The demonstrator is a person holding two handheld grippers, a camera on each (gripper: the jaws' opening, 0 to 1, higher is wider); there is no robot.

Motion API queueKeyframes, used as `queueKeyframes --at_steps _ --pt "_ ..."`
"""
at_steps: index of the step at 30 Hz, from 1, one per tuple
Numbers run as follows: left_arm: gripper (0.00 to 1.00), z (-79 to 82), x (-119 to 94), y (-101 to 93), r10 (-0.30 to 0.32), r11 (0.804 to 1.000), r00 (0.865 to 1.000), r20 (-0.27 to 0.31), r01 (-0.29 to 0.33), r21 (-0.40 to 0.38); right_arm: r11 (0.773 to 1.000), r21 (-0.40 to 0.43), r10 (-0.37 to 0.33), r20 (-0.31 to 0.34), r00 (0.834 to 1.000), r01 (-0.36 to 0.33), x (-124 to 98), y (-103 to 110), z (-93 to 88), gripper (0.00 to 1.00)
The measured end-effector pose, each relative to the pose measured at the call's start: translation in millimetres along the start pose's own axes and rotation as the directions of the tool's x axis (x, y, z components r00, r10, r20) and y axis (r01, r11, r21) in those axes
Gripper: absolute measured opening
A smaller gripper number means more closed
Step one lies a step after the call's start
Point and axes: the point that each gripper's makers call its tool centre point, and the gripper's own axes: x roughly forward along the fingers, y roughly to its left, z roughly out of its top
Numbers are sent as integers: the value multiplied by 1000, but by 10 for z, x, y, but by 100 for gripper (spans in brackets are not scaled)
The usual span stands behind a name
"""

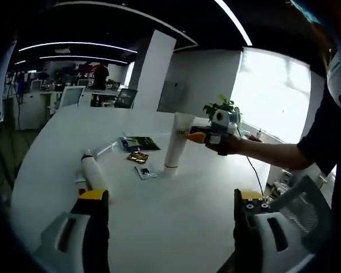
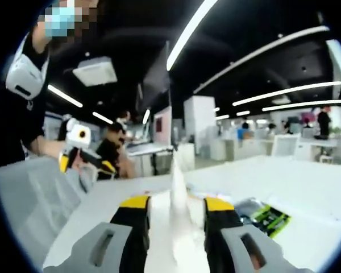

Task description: Arrange the skincare products in the storage area until every visible bottle or jar stands upright without overlapping.

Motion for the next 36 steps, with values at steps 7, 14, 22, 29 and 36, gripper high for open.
queueKeyframes --at_steps 7,14,22,29,36 --pt "88 -53 -70 76 49 999 998 -35 -49 -11 995 28 -100 -34 994 100 -176 -41 63 56" --pt "91 129 -153 102 65 997 997 -33 -66 -28 990 41 -133 -108 985 138 -266 92 67 76" --pt "97 451 -303 245 128 991 992 8 -128 -43 971 63 -214 -189 958 230 -373 157 78 100" --pt "97 478 -469 231 157 986 987 -35 -158 -56 927 165 -307 -183 934 337 -630 289 51 100" --pt "99 478 -587 156 175 982 982 -73 -179 -56 897 189 -370 -171 913 399 -761 526 200 100"
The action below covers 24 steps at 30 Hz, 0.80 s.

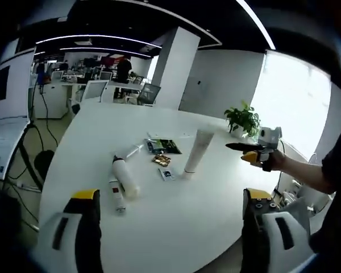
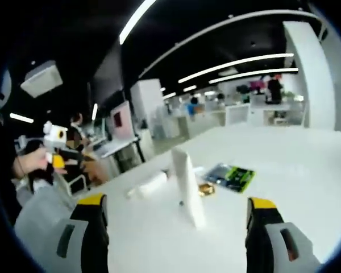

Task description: Arrange the skincare products in the storage area until every visible bottle or jar stands upright without overlapping.

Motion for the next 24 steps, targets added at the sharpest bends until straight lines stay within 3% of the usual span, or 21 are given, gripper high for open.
queueKeyframes --at_steps 5,11,24 --pt "99 60 -53 -72 -5 1000 1000 -27 5 17 999 -17 -29 -47 998 28 -123 207 -59 99" --pt "99 273 -116 -118 -14 999 1000 5 13 30 997 -68 -57 -142 988 48 -275 437 -164 99" --pt "96 273 -242 -182 -29 999 999 -21 30 44 995 -35 -100 -65 993 98 -598 649 189 98"
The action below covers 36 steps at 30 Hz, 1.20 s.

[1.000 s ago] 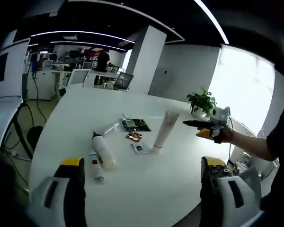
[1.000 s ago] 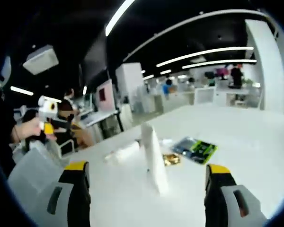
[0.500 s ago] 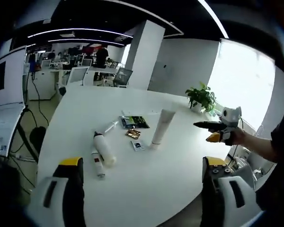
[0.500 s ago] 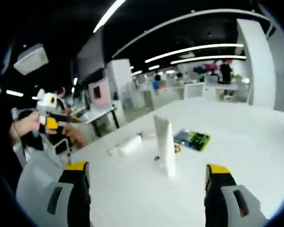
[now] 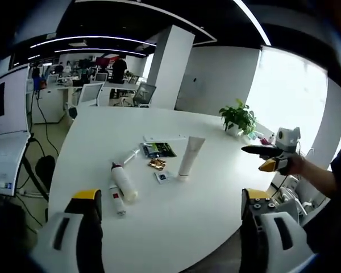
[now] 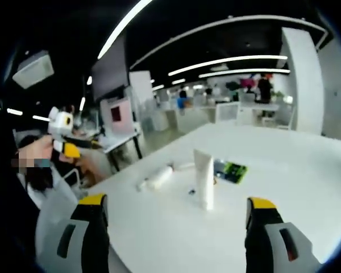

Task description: Arrange the skincare products in the storage area until every visible bottle or jar stands upright without overlapping.

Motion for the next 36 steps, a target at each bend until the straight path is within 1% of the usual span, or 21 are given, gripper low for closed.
queueKeyframes --at_steps 3,5,6,8,12,14,15,18,20,21,22,23,24,26,28,29,31,32,33,36 --pt "96 -10 -20 6 0 1000 1000 -13 0 6 1000 19 -21 16 1000 20 -80 -9 4 97" --pt "95 -1 -29 6 1 1000 1000 -9 -1 10 999 32 -38 28 999 38 -123 -24 0 96" --pt "95 -1 -27 9 1 1000 1000 -7 -1 8 998 53 -43 38 998 41 -157 -18 -15 96" --pt "94 -22 -21 -1 -6 1000 1000 -16 6 9 997 60 -40 42 998 37 -182 3 -29 96" --pt "93 -80 22 2 -10 1000 999 -36 11 18 997 55 -51 23 998 49 -211 -5 -78 95" --pt "93 -115 65 -31 -32 999 999 -41 33 16 997 57 -55 31 998 53 -237 -25 -73 96" --pt "93 -137 105 -71 -58 998 997 -43 59 13 996 66 -60 53 997 57 -253 -38 -41 97" --pt "94 -206 204 -83 -71 997 995 -72 71 9 993 93 -79 85 993 71 -300 -87 -1 97" --pt "92 -248 274 -54 -63 998 994 -91 64 10 992 103 -86 86 993 77 -310 -119 -19 97" --pt "90 -255 296 -42 -63 998 994 -93 63 4 992 100 -91 79 993 83 -306 -136 -42 96" --pt "86 -238 334 -20 -60 998 995 -73 61 4 992 97 -91 70 993 84 -301 -145 -64 96" --pt "84 -243 370 17 -47 999 996 -70 48 6 992 96 -90 61 994 84 -293 -150 -85 96" --pt "82 -259 422 96 -17 1000 997 -69 16 -11 992 96 -89 59 994 84 -288 -152 -93 97" --pt "82 -323 472 151 -5 999 995 -102 0 -54 992 102 -84 69 994 77 -268 -146 -85 97" --pt "83 -319 534 210 14 998 995 -96 -19 -52 991 110 -79 76 994 71 -232 -142 -73 97" --pt "82 -333 567 234 22 998 994 -103 -27 -49 992 109 -77 76 994 69 -218 -138 -68 97" --pt "78 -343 618 273 32 998 994 -102 -37 -47 993 102 -74 77 994 66 -190 -135 -62 97" --pt "76 -376 652 313 41 997 992 -116 -49 -64 993 103 -72 76 995 64 -175 -138 -63 97" --pt "76 -450 689 343 45 993 987 -154 -61 -102 992 105 -70 76 995 62 -167 -143 -60 97" --pt "73 -481 796 418 58 992 984 -167 -75 -98 993 103 -68 81 994 60 -151 -147 -24 97"
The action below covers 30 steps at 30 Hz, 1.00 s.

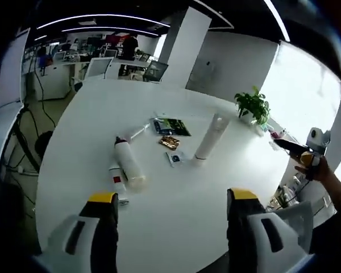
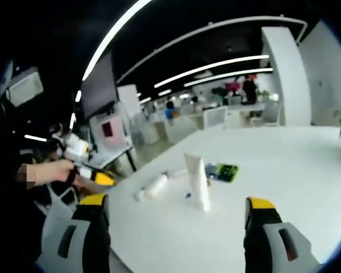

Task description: Arrange the skincare products in the storage area until every visible bottle or jar stands upright without overlapping.

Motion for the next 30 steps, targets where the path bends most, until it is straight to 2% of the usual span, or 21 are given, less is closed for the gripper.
queueKeyframes --at_steps 3,5,7,11,16,20,23,30 --pt "73 15 76 -29 -8 1000 1000 -17 8 9 1000 -5 3 4 1000 -3 4 4 22 96" --pt "72 14 120 -22 -4 998 999 -35 6 57 1000 -3 9 0 1000 -9 7 9 13 96" --pt "72 2 190 7 2 997 998 -56 2 72 1000 -3 9 -13 1000 -9 9 -3 -30 96" --pt "65 21 307 69 13 997 997 -72 -7 83 1000 16 5 -24 1000 -5 -12 -28 -93 95" --pt "60 75 434 24 -11 994 996 -85 20 107 1000 30 -2 -34 999 3 -13 -59 -130 95" --pt "57 102 502 90 -8 997 995 -96 15 79 1000 29 -5 -35 999 6 6 -84 -101 94" --pt "60 111 561 91 -39 998 993 -114 44 43 1000 26 -1 -39 999 2 46 -115 -71 93" --pt "57 129 710 226 -21 1000 989 -146 23 13 1000 21 -14 -40 999 15 96 -199 -26 93"
